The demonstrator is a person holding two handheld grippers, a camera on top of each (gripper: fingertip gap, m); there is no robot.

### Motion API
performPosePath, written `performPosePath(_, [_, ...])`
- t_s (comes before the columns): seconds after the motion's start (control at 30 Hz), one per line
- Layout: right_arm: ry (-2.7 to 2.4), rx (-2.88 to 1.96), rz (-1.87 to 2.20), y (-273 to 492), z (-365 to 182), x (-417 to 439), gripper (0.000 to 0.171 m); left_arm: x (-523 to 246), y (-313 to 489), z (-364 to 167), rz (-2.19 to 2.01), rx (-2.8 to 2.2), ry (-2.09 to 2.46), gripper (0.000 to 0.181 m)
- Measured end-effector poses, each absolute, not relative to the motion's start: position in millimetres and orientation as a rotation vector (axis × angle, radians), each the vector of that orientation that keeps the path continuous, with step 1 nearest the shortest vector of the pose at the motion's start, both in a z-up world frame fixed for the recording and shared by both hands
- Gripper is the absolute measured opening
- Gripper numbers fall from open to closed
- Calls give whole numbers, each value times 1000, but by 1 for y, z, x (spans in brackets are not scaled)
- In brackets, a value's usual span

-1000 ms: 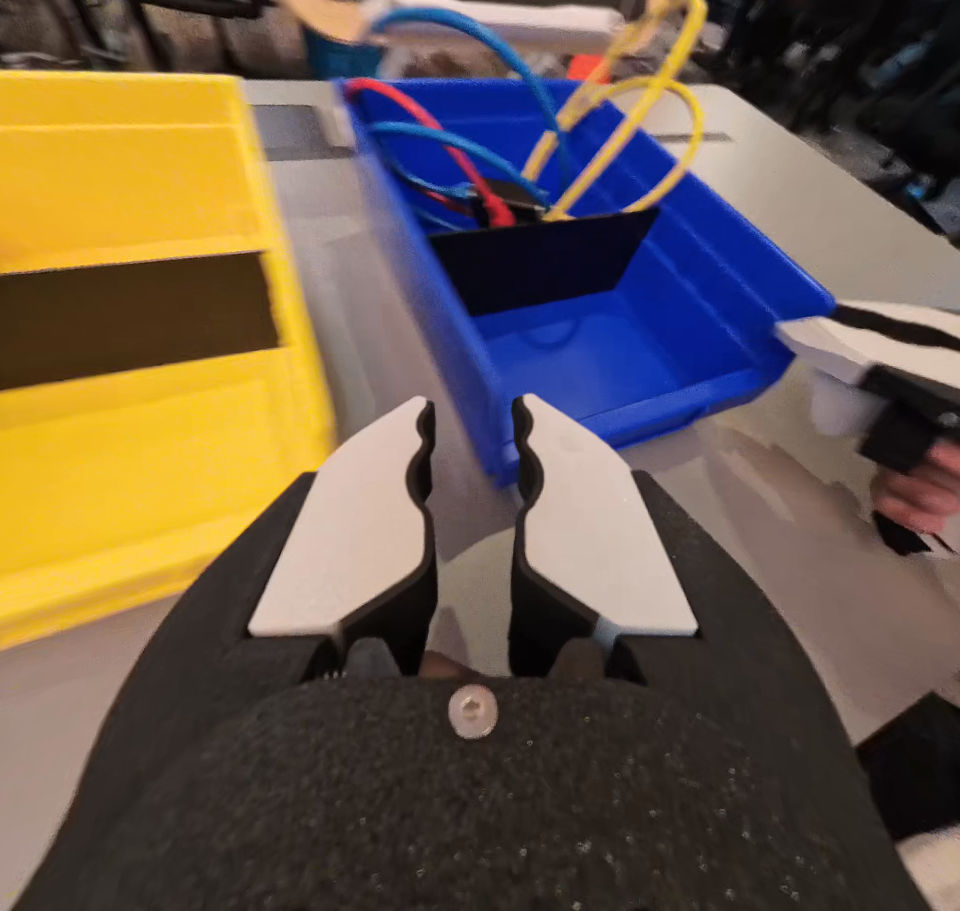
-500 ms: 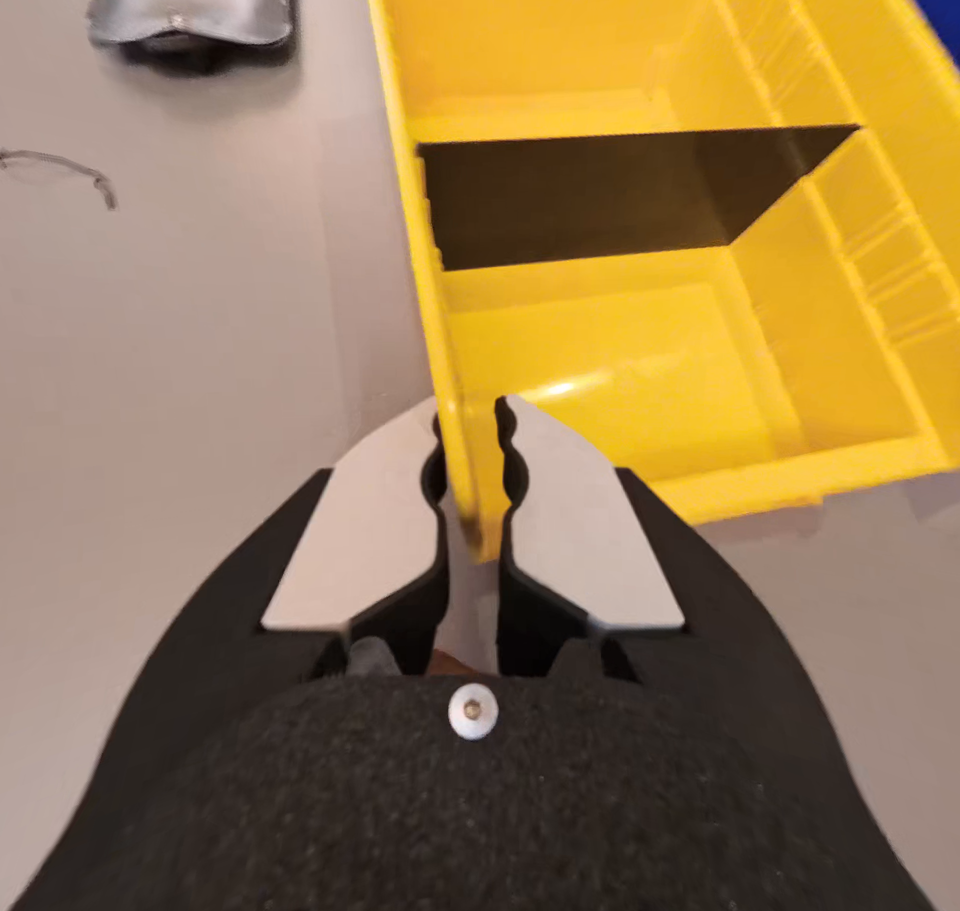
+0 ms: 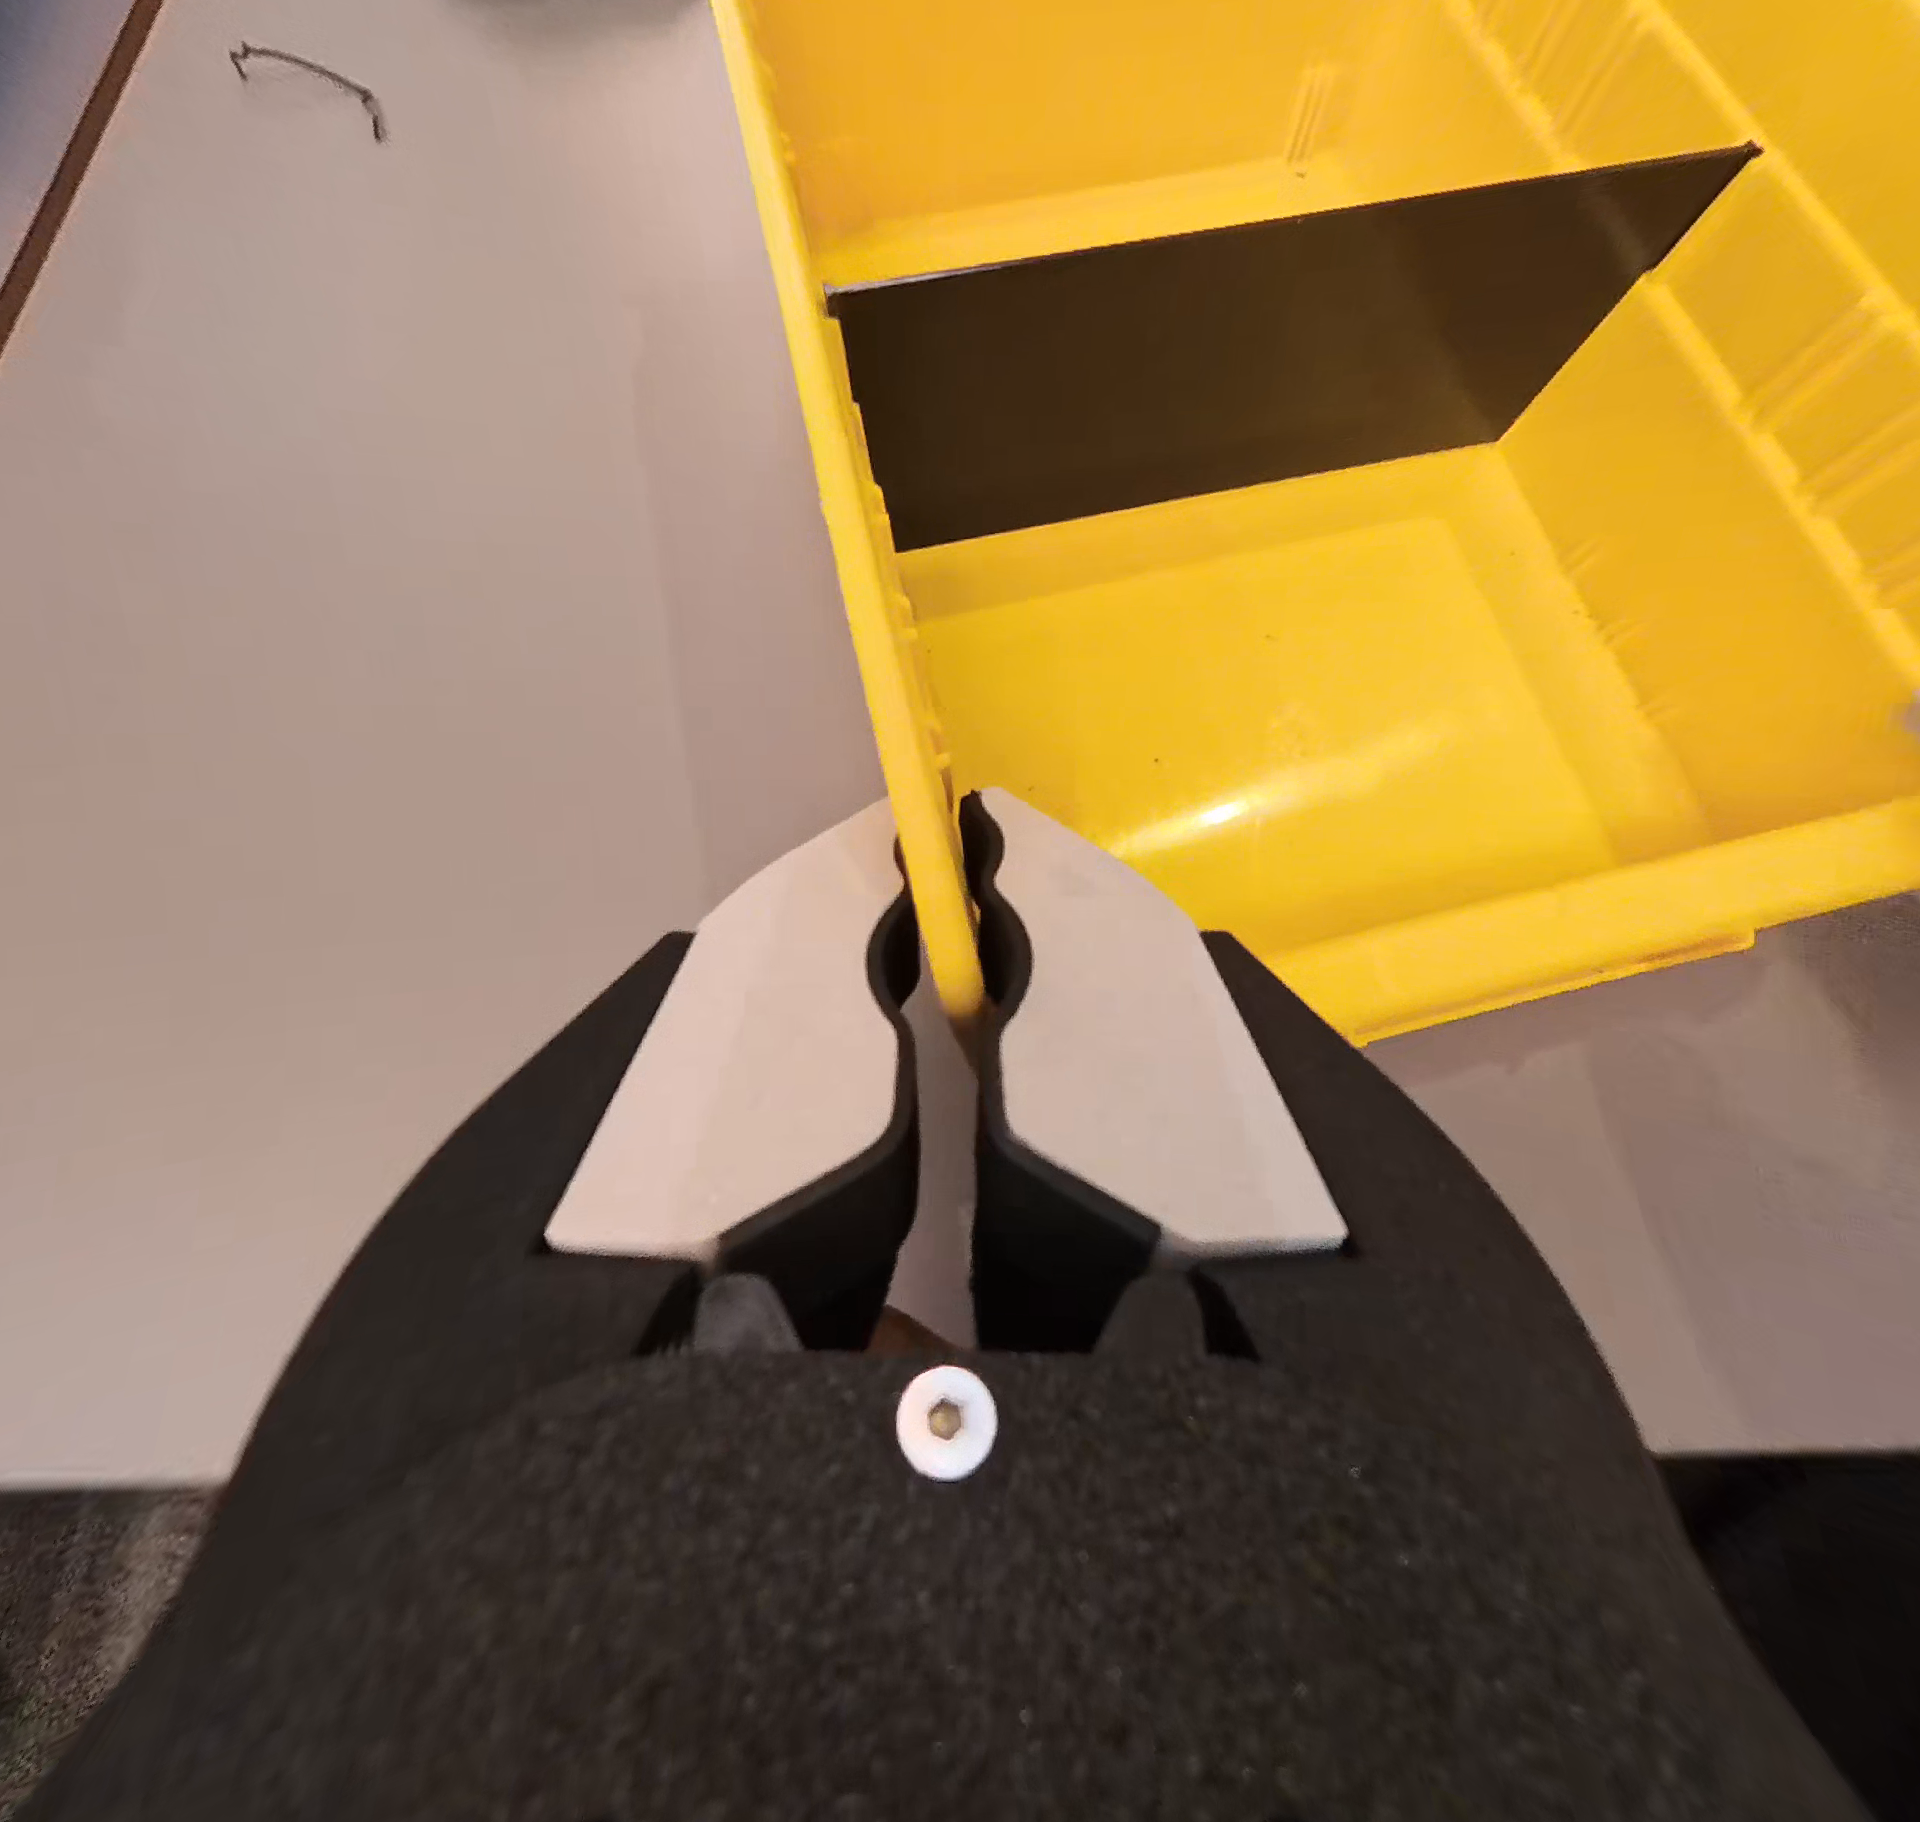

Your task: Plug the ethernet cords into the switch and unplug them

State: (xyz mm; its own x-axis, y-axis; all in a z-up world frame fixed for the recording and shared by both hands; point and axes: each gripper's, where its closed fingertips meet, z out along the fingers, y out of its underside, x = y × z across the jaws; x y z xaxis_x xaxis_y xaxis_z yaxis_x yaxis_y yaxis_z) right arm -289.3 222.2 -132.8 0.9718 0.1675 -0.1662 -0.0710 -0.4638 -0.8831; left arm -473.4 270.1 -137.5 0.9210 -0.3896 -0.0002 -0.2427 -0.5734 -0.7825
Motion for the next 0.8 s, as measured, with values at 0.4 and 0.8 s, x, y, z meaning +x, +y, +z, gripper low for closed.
performPosePath(0.4, [-163, -1911, 65, 199, -93, -289, 3, -481, 196, -79, -7, -1940, 283, 4])
performPosePath(0.8, [139, -1647, -349, 179, 74, -51, 4, -228, 250, 81, -236, -1599, 601, 4])
